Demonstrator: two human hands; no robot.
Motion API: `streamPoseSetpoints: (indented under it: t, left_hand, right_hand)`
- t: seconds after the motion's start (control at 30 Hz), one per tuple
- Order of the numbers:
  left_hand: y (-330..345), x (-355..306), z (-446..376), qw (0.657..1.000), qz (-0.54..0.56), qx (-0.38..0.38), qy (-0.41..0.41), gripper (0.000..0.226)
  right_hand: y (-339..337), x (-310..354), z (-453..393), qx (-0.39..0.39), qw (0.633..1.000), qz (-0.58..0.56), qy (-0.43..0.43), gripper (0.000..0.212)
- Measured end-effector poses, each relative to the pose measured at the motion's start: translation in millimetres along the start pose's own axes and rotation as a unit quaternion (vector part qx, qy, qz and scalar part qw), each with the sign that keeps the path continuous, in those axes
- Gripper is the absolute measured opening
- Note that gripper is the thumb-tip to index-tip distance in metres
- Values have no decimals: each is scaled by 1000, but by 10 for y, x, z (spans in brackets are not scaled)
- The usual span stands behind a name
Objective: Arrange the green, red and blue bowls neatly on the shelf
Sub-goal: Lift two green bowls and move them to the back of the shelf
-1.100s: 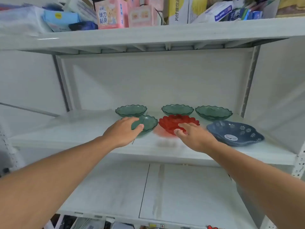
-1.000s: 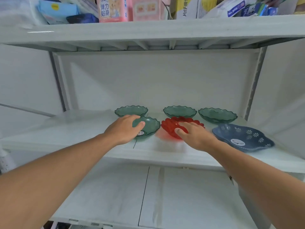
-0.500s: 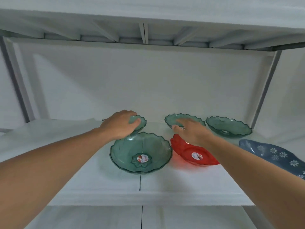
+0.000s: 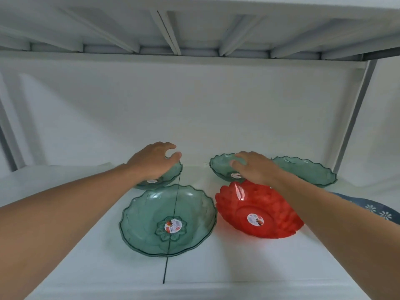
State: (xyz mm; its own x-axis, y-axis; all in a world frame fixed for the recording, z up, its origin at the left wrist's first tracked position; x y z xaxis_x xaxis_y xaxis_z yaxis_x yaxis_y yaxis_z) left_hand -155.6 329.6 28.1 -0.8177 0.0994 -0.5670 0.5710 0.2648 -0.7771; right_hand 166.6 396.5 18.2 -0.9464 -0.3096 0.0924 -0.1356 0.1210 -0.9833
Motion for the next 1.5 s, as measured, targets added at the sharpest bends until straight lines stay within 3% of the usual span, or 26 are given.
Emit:
streamPoseSetpoints:
  t: [0.17, 0.3, 0.43, 0.53, 0.63, 0.73, 0.8, 0.9, 0.97, 1.03, 1.3, 1.5]
  left_hand:
    - [43, 88, -147, 1000, -19, -18, -14, 68]
    - [-2, 458, -196, 993, -23, -102, -53, 65]
    - [-122, 1016, -123, 962, -27, -186, -198, 56]
    - [-162, 1296, -83, 923, -36, -195, -331, 63]
    - [-129, 1445, -129, 895, 56, -179, -404, 66]
    - [-69, 1552, -197, 892, 189, -130, -390, 40]
    - [-37, 1627, -252, 885, 237, -109, -387, 28]
    - [-9, 1721, -353, 864, 311, -124, -376, 26]
    - [-54, 1755, -434, 859, 343, -141, -354, 26]
    - [-157, 1758, -526, 856, 363, -159, -332, 24]
    - [-547, 1575, -656, 848, 396, -176, -305, 25]
    - [-686, 1583, -440, 837, 388, -223, -315, 27]
  right_hand:
    - [15, -451, -263, -36, 995, -44, 81, 45]
    - [176, -826, -433, -22, 991, -20, 131, 27]
    - [363, -947, -547, 14, 986, -12, 166, 24]
    - [500, -881, -680, 7, 982, -12, 189, 21]
    - [606, -793, -807, 12, 977, -15, 213, 22]
    - [656, -734, -904, 27, 967, -56, 246, 13]
    - [701, -733, -971, 34, 961, -80, 262, 24]
    - [709, -683, -978, 27, 949, -115, 291, 26]
    - [648, -586, -962, 28, 931, -201, 304, 18]
    - [555, -505, -960, 16, 900, -299, 317, 21]
    - [325, -181, -982, -29, 848, -453, 275, 23]
    - [190, 73, -1034, -29, 844, -496, 203, 21]
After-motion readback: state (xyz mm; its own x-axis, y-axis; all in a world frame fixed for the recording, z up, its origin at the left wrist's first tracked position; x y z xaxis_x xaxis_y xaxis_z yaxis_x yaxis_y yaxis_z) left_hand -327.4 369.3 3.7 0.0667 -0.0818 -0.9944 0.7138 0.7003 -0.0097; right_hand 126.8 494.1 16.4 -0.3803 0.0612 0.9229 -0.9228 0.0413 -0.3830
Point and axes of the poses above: each hand's wrist, its own z-axis away from the middle knuckle, its own y-axis out of the palm, x = y × z, the point moved 2 cm from there along -z, towards the middle knuckle, and after that the axes turned 15 degrees about z, right-handed, at the moved point
